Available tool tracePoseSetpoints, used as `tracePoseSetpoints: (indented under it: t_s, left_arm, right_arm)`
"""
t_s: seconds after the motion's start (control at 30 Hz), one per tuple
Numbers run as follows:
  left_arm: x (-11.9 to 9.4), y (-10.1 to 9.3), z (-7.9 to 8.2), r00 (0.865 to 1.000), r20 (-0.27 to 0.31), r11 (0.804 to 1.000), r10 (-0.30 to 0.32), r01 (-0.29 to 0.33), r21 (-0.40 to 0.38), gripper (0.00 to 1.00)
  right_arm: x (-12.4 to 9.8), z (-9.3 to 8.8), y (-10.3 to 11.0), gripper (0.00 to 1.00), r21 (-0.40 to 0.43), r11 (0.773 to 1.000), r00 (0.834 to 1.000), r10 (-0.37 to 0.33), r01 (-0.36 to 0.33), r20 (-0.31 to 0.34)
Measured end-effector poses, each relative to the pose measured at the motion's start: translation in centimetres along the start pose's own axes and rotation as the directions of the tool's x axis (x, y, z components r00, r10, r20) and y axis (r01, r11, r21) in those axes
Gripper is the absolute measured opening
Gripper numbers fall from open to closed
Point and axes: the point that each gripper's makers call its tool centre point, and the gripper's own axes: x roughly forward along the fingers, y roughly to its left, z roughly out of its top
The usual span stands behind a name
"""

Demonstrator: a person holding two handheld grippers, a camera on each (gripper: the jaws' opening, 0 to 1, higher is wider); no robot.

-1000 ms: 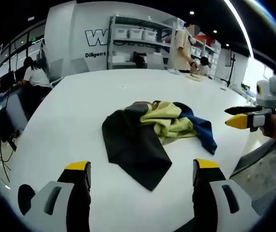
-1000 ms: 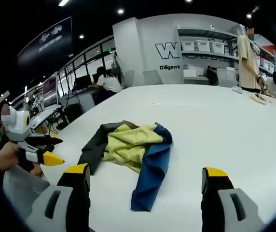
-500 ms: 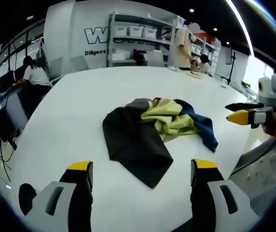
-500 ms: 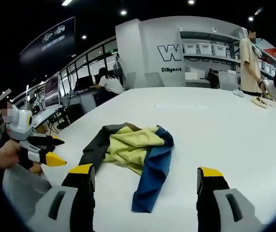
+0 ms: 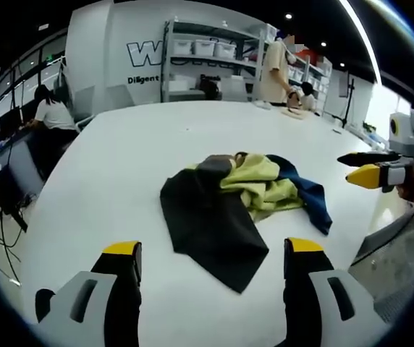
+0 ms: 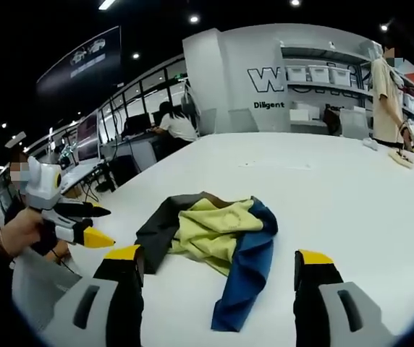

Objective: Fold the garment on the visible template until the final outline fits inside the template.

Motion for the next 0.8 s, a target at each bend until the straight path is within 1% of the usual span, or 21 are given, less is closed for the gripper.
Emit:
tracePoseSetpoints:
  t_s: [0.13, 0.2, 0.33, 0.37, 0.43, 0.6, 0.8]
  left_arm:
    - [0.5, 0.6, 0.5, 1.0, 0.004, 1.0, 0.008, -0.008, 0.014, 0.8]
    - [0.9, 1.2, 0.5, 1.0, -0.009, 1.0, 0.009, -0.009, 0.016, 0.8]
    - [1.4, 1.7, 0.7, 1.0, -0.023, 1.0, 0.007, -0.006, 0.023, 0.78]
    - [1.8, 1.8, 1.0, 1.0, -0.027, 1.0, 0.002, -0.001, 0.029, 0.77]
    - [2.1, 1.8, 1.3, 1.0, -0.031, 0.999, -0.003, 0.004, 0.032, 0.76]
    - [3.1, 1.9, 2.2, 0.999, -0.032, 0.999, -0.012, 0.014, 0.044, 0.74]
    - [4.6, 1.7, 2.1, 0.998, -0.053, 0.998, -0.029, 0.031, 0.053, 0.71]
  right_arm:
    - [0.7, 0.5, -0.3, 0.82, 0.001, 1.0, 1.0, 0.009, -0.009, -0.015]
    - [1.0, 0.5, -0.4, 0.81, 0.0, 1.0, 1.0, 0.013, -0.013, -0.026]
    - [1.5, 0.8, -0.6, 0.75, -0.009, 1.0, 0.999, 0.026, -0.027, -0.043]
    - [1.9, 0.8, -0.7, 0.74, -0.01, 0.999, 0.998, 0.04, -0.04, -0.054]
    - [2.4, 0.9, -0.8, 0.7, -0.014, 0.999, 0.997, 0.048, -0.049, -0.066]
    - [3.5, 0.9, -1.5, 0.68, -0.005, 0.999, 0.995, 0.053, -0.053, -0.083]
    - [4.8, 0.4, -1.9, 0.63, 0.006, 0.998, 0.99, 0.07, -0.07, -0.124]
